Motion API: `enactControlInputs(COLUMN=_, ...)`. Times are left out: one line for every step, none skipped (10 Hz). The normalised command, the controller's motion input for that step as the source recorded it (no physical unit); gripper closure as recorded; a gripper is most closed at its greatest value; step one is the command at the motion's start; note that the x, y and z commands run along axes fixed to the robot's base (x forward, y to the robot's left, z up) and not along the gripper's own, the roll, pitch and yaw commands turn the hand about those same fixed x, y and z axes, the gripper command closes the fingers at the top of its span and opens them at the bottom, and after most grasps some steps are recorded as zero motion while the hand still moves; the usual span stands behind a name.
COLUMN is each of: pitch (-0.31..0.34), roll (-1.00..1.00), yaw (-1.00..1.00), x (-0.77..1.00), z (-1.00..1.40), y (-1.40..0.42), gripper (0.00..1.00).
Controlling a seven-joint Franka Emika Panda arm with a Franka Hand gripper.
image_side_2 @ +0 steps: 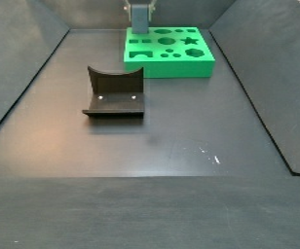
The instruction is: Insert the rectangle object.
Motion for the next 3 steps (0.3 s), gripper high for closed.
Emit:
enactControlInputs(pitch=0.099, roll=0.24, yaw=0.0, x=0.11, z=-0.53, y=-0.13, gripper=1.0)
enactControlInputs(pitch=0.011, roll=0.06, yaw=-0.14, x=0.02, z=-0.1, y=-0.01, gripper=1.0)
enactControlInputs(pitch=0.0, roll=0.0, yaw=0.0, x=0.0, z=0.0, y=0.0, gripper=1.0)
